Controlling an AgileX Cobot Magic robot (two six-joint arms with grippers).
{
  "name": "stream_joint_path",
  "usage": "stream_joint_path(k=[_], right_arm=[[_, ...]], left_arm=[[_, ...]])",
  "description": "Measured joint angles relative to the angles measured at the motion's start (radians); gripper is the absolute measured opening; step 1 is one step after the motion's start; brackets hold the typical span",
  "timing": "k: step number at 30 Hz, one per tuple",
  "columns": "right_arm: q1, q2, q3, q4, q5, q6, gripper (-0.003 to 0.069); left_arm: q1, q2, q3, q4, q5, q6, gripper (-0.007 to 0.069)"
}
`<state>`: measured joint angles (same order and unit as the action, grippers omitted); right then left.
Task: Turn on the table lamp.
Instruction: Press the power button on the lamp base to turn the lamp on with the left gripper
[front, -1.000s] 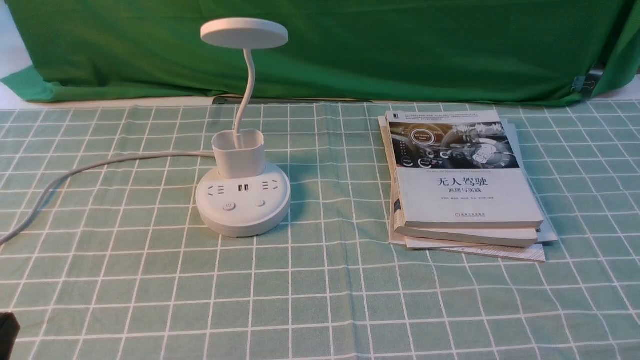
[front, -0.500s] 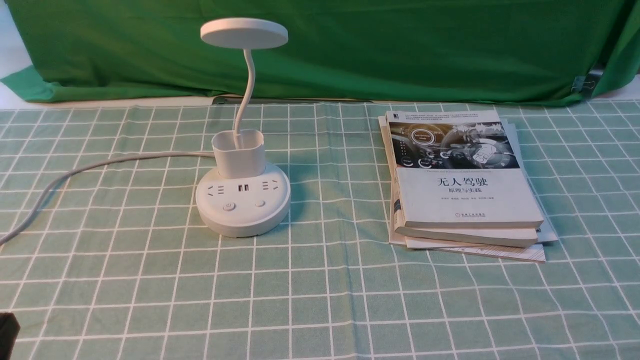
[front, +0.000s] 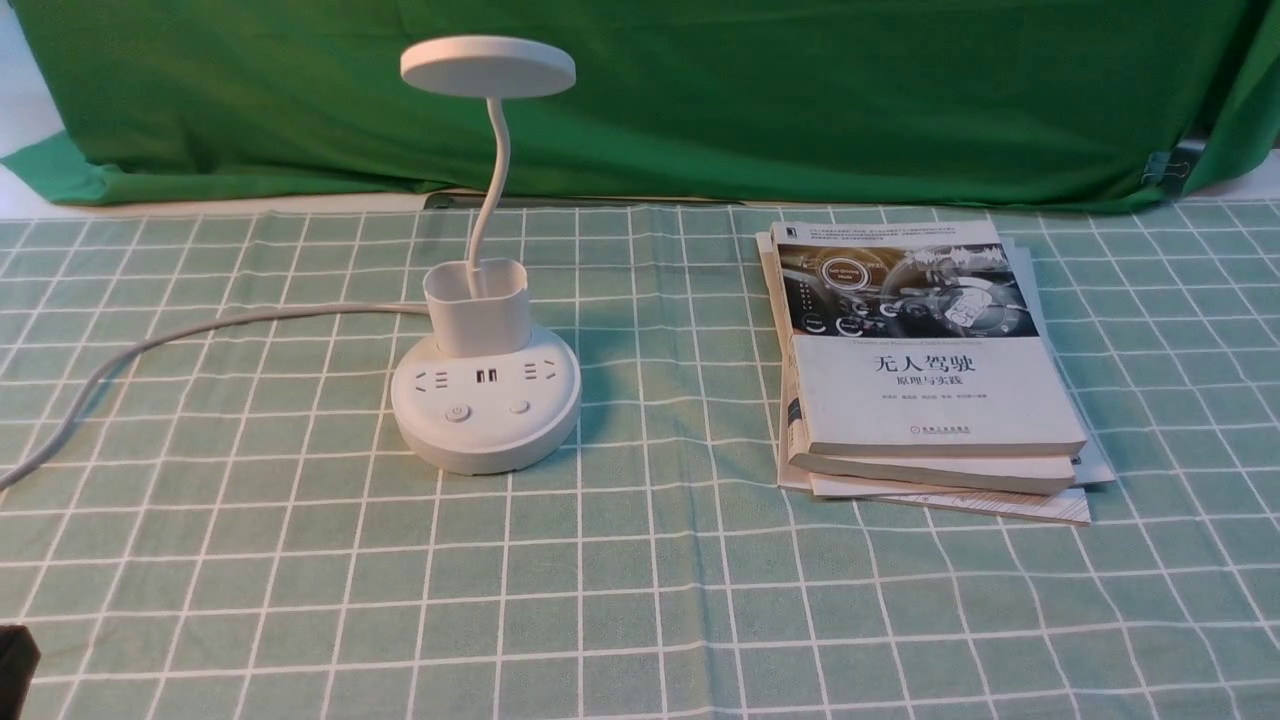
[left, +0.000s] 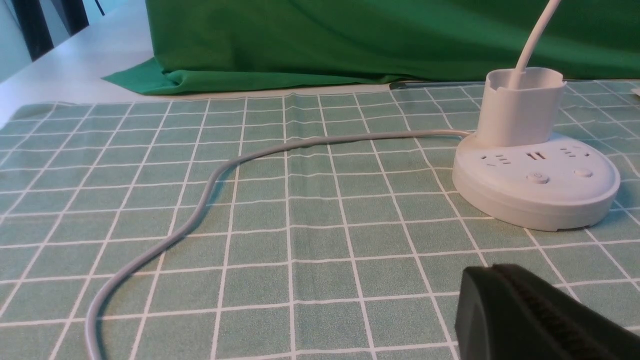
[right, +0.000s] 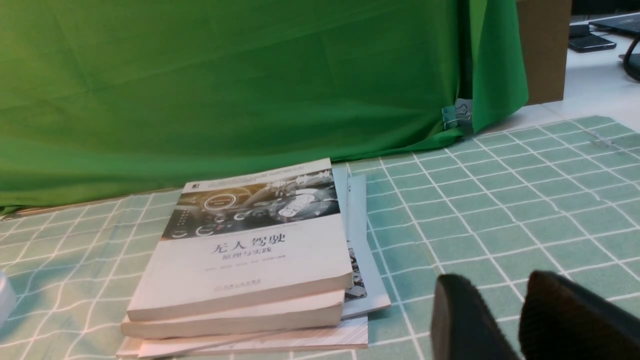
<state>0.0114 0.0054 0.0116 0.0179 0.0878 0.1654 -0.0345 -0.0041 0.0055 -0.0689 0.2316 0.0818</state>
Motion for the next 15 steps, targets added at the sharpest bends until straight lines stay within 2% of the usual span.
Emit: stream_joint_path(k=[9,14,15], right_arm=[[0.000,0.000,0.000,0.000,-0.001,0.000,0.0241],[0.000,0.000,0.000,0.000,-0.001,0.000,0.0241],[0.000,0.000,0.000,0.000,-0.001,0.000,0.0241]], left_arm=[[0.000,0.000,0.000,0.000,-0.015,0.000,0.0001],[0.000,0.000,0.000,0.000,-0.190,0.000,0.0001],[0.000,0.000,0.000,0.000,-0.287,0.000,0.0001]])
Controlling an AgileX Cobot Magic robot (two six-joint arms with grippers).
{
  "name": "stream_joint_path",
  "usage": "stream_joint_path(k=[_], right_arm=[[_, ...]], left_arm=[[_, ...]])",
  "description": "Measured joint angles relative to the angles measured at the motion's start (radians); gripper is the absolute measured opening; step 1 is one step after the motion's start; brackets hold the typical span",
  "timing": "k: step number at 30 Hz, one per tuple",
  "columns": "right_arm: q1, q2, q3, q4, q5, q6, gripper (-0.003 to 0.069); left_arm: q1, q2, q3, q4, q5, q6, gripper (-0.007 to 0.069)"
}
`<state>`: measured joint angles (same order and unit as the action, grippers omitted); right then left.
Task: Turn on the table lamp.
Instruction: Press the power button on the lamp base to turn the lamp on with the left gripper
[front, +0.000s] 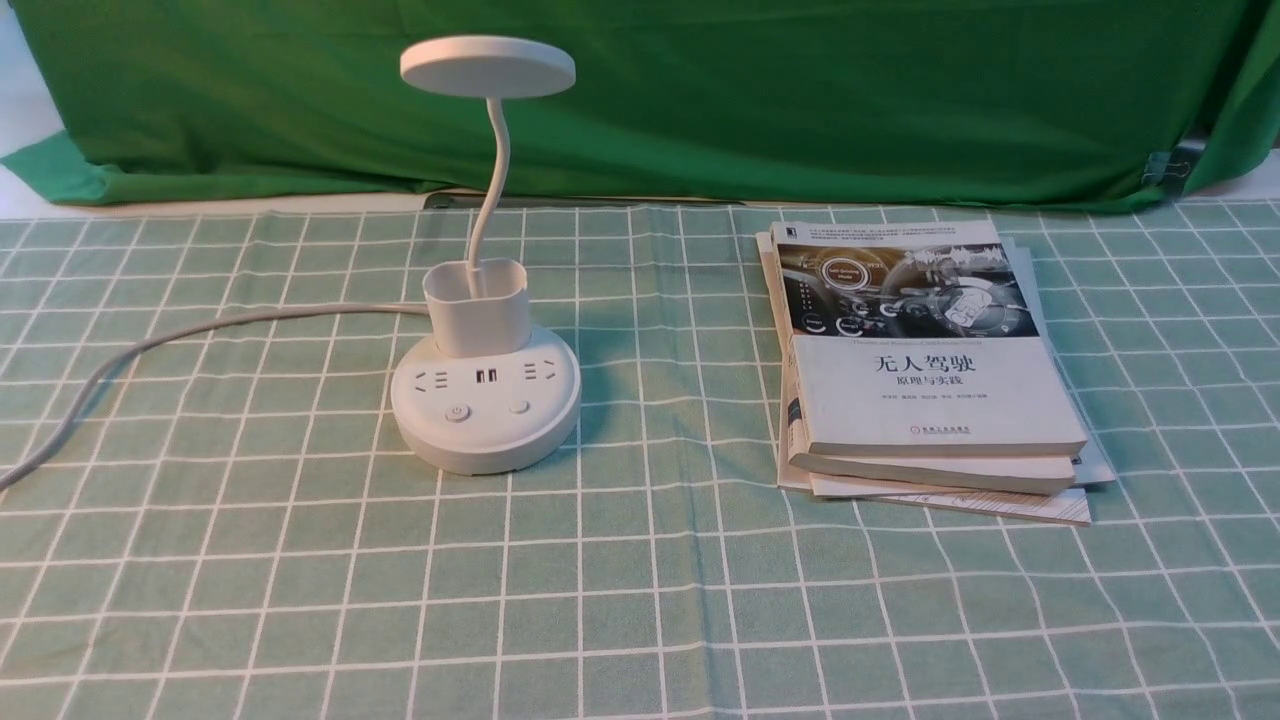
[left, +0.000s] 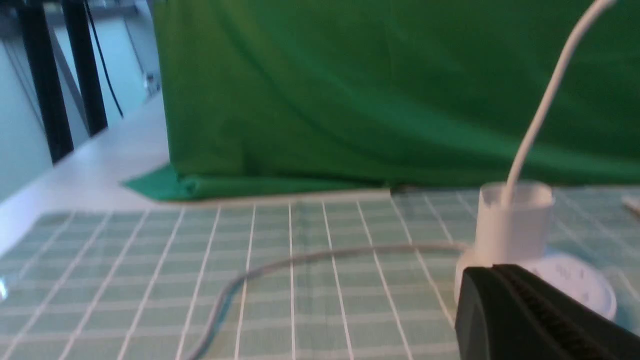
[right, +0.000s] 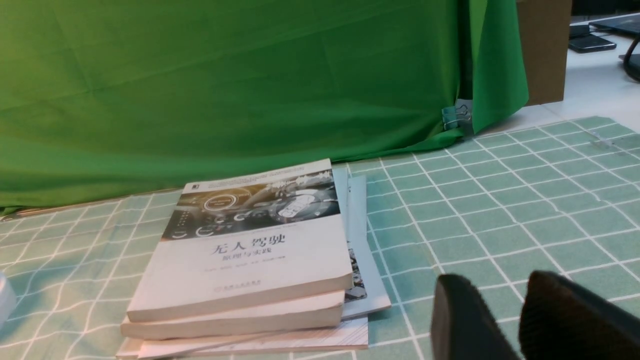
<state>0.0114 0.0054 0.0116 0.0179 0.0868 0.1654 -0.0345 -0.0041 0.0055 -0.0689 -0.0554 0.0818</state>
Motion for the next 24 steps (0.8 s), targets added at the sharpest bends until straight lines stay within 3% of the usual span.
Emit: stream_joint_path(k=[8,15,18,21,24], right_arm=[[0.000,0.000,0.000,0.000,0.000,0.000,0.0241],[0.000,0.000,0.000,0.000,0.000,0.000,0.0241],[0.000,0.000,0.000,0.000,0.000,0.000,0.0241],[0.000,0.000,0.000,0.000,0.000,0.000,0.0241],[0.000,0.000,0.000,0.000,0.000,0.000,0.0241]], left_arm=[[0.000,0.000,0.000,0.022,-0.480,0.027,0.0001],[0.000,0.000,0.000,0.032,-0.627,0.021,0.0001],[0.000,0.000,0.000,0.048,-0.694,-0.082,0.0001],[0.000,0.000,0.000,0.050,-0.793,-0.283,0.0001],[0.000,-0.001,-0.062,0.049,-0.731,-0.408,0.0001]])
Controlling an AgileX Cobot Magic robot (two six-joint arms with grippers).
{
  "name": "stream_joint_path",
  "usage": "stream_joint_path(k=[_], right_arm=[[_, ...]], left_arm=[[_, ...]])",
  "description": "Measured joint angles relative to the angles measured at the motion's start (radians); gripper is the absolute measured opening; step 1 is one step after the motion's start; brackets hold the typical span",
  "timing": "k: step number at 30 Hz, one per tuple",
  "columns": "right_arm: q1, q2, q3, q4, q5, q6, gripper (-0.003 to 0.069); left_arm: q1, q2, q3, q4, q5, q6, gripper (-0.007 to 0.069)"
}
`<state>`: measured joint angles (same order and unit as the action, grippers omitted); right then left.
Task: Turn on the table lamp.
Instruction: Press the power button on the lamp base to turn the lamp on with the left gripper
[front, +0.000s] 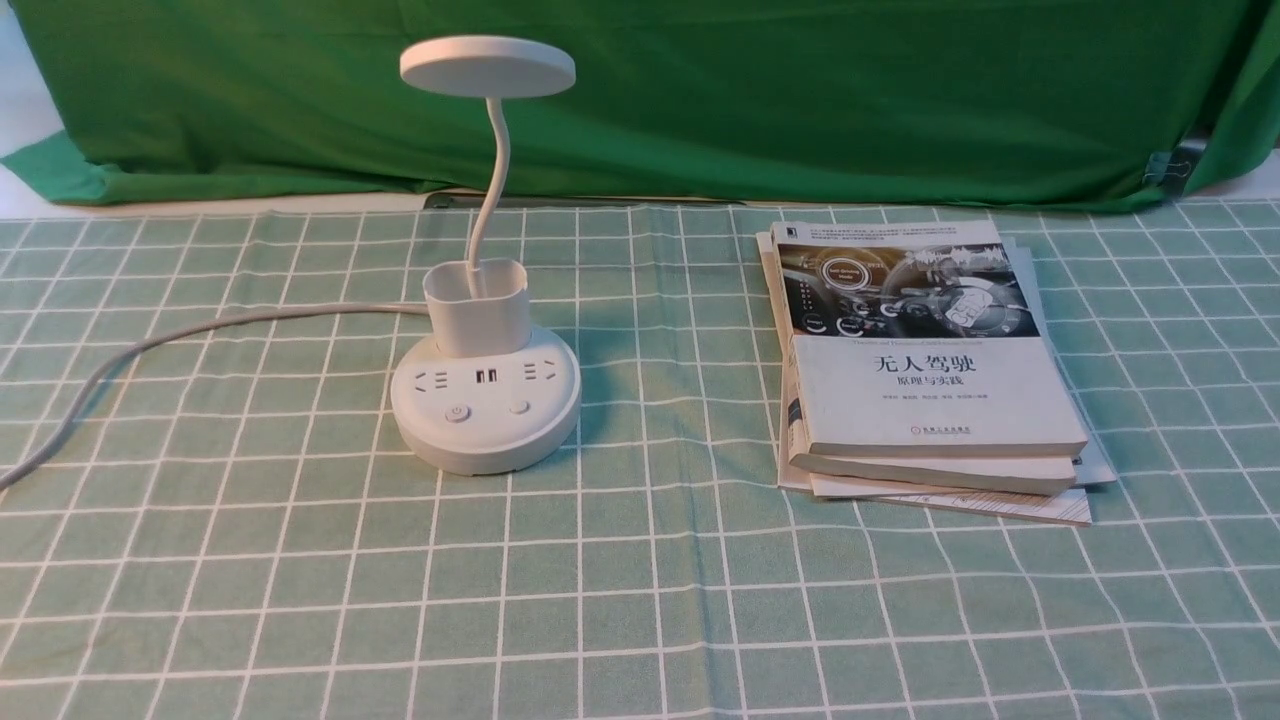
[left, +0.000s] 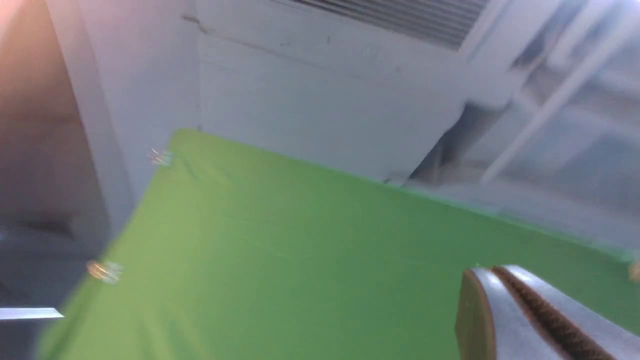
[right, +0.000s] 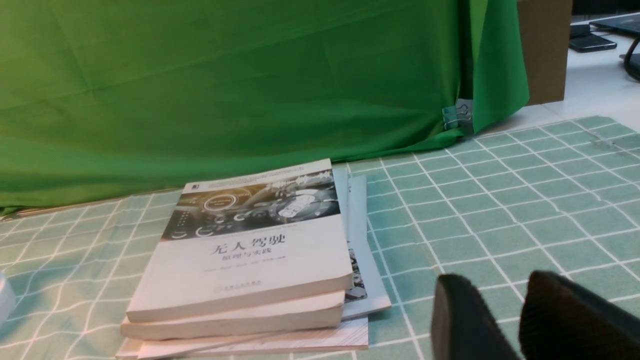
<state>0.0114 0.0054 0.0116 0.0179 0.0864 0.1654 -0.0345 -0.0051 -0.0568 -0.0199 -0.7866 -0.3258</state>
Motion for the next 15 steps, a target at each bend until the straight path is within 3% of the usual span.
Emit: stream_joint_path(k=[2,3,4,5,9,15], right_arm=[[0.000,0.000,0.000,0.000,0.000,0.000,0.0241],[0.000,0.000,0.000,0.000,0.000,0.000,0.0241],[0.000,0.000,0.000,0.000,0.000,0.000,0.0241],[0.000,0.000,0.000,0.000,0.000,0.000,0.0241],[0.000,0.000,0.000,0.000,0.000,0.000,0.0241],[0.000,0.000,0.000,0.000,0.000,0.000,0.0241]], left_arm=[[0.000,-0.001,-0.126,0.013,0.184,-0.031,0.0001],[0.000,0.000,-0.141,0.020,0.206,-0.031,0.0001],[0.000,0.029,-0.295,0.053,0.416,-0.007,0.0001],[0.000,0.041,-0.311,0.062,0.435,-0.003,0.0001],[0.000,0.227,-0.586,0.143,0.768,0.121,0.0001],[-0.004,0.504,-0.678,0.143,0.932,0.158,0.0001]])
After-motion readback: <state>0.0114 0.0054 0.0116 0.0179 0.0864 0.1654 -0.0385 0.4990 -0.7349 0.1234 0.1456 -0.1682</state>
